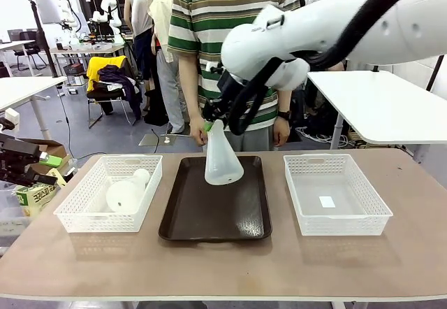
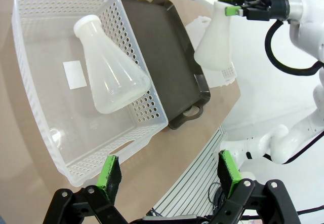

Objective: Prepare the laboratory tools.
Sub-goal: Place the picked Big flask upright in the Handle tray as instructed by the person, then pick up the Big flask that the person points to.

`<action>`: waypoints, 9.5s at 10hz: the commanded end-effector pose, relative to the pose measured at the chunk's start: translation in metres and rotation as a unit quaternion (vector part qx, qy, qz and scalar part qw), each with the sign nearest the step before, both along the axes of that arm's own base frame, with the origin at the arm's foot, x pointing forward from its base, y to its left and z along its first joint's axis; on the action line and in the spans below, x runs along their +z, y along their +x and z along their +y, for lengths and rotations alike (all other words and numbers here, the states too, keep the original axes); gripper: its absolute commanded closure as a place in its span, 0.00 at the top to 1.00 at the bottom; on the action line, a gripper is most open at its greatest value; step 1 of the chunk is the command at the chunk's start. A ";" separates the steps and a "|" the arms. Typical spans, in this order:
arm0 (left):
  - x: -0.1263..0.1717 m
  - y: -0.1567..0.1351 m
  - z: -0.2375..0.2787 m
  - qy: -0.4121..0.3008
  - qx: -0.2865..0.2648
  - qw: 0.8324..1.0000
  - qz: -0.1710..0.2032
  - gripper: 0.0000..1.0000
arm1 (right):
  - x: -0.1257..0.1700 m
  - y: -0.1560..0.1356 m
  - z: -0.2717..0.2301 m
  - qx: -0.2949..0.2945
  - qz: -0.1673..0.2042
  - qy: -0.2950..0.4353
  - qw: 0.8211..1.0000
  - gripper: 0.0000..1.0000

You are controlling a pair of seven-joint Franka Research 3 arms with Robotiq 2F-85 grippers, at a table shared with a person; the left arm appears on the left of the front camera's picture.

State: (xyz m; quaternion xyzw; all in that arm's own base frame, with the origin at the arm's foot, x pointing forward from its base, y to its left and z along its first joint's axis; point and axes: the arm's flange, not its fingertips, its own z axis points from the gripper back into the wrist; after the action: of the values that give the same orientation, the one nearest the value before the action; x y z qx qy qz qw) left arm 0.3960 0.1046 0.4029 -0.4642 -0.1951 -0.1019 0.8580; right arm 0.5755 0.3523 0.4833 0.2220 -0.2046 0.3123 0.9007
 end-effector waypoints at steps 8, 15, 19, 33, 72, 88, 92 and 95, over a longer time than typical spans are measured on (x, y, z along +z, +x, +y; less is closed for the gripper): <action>0.000 -0.001 0.000 -0.004 0.001 1.000 -0.003 1.00 | -0.004 -0.020 -0.022 0.065 -0.099 0.087 0.989 0.00; 0.000 -0.001 0.000 -0.004 0.001 1.000 -0.003 1.00 | -0.066 -0.013 -0.029 0.265 -0.165 0.241 0.919 0.00; 0.000 -0.001 0.000 -0.004 0.001 1.000 -0.003 1.00 | -0.088 0.001 -0.034 0.311 -0.279 0.296 0.859 0.00; 0.000 -0.001 0.000 -0.004 0.001 1.000 -0.003 1.00 | -0.159 0.087 -0.041 0.282 -0.332 0.326 0.839 0.00; 0.000 -0.001 0.000 -0.004 0.001 1.000 -0.003 1.00 | -0.025 -0.005 -0.356 0.117 -0.265 0.090 0.953 1.00; 0.000 -0.001 0.000 -0.004 0.001 1.000 -0.003 1.00 | -0.040 -0.006 -0.393 0.074 -0.257 0.094 0.959 1.00; 0.000 -0.001 0.000 -0.004 0.001 1.000 -0.003 1.00 | -0.040 -0.006 -0.393 0.074 -0.257 0.094 0.959 1.00; 0.000 -0.001 0.000 -0.004 0.001 1.000 -0.003 1.00 | -0.040 -0.006 -0.393 0.074 -0.257 0.094 0.959 1.00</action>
State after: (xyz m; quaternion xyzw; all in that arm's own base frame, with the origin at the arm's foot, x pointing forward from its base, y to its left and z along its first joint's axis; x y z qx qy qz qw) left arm 0.3962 0.1047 0.4034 -0.4645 -0.1951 -0.1023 0.8578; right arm 0.5714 -0.0395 0.4432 0.2339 -0.4452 0.4022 0.7651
